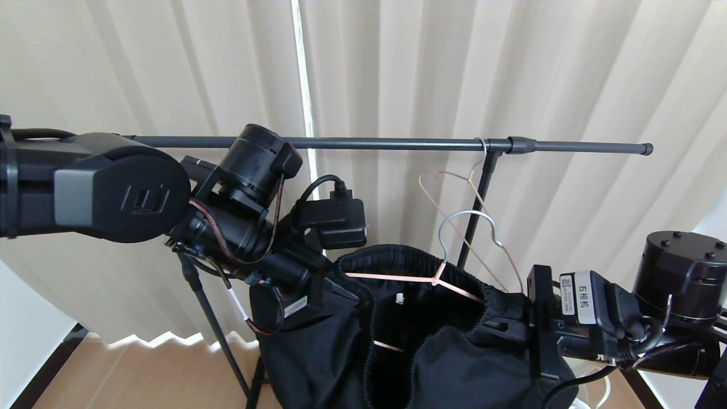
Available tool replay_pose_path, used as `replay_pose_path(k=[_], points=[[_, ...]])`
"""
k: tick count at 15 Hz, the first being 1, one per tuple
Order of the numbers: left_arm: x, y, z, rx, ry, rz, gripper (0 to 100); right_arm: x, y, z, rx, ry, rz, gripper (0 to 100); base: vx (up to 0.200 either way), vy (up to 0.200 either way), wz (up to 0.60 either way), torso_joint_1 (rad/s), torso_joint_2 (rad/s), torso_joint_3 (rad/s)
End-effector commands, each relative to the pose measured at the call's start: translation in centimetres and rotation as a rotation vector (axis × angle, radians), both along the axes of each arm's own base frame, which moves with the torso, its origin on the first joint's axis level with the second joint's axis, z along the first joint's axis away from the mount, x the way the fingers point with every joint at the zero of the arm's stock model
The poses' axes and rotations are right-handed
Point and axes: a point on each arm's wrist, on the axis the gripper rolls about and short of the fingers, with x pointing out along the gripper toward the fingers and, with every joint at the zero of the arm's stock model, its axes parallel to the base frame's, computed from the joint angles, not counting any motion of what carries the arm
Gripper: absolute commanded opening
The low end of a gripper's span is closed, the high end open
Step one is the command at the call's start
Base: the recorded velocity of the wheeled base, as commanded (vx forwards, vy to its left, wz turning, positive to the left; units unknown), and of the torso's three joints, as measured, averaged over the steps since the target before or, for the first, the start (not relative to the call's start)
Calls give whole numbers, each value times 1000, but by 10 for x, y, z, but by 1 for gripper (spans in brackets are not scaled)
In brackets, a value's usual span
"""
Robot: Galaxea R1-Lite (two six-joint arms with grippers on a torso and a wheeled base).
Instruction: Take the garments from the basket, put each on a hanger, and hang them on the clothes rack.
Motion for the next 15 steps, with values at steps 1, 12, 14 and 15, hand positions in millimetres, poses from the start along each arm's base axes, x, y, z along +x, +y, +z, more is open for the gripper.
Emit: replay_pose_path(k=[1,12,14,15], points=[[-1,1,5,-9,-16,1,0,-1,0,-1,-2,5,-3,100,0,0,0,0,0,0],[-6,48,35,-54,-98,134,0,1,-15,15,126,139,31,100,0,0,0,0,0,0],[-10,57,39,-61,-107,156,0,5,-15,18,148,164,42,100,0,0,0,0,0,0],[-13,61,41,-66,-113,167,0,9,-18,19,157,179,24,100,0,0,0,0,0,0]])
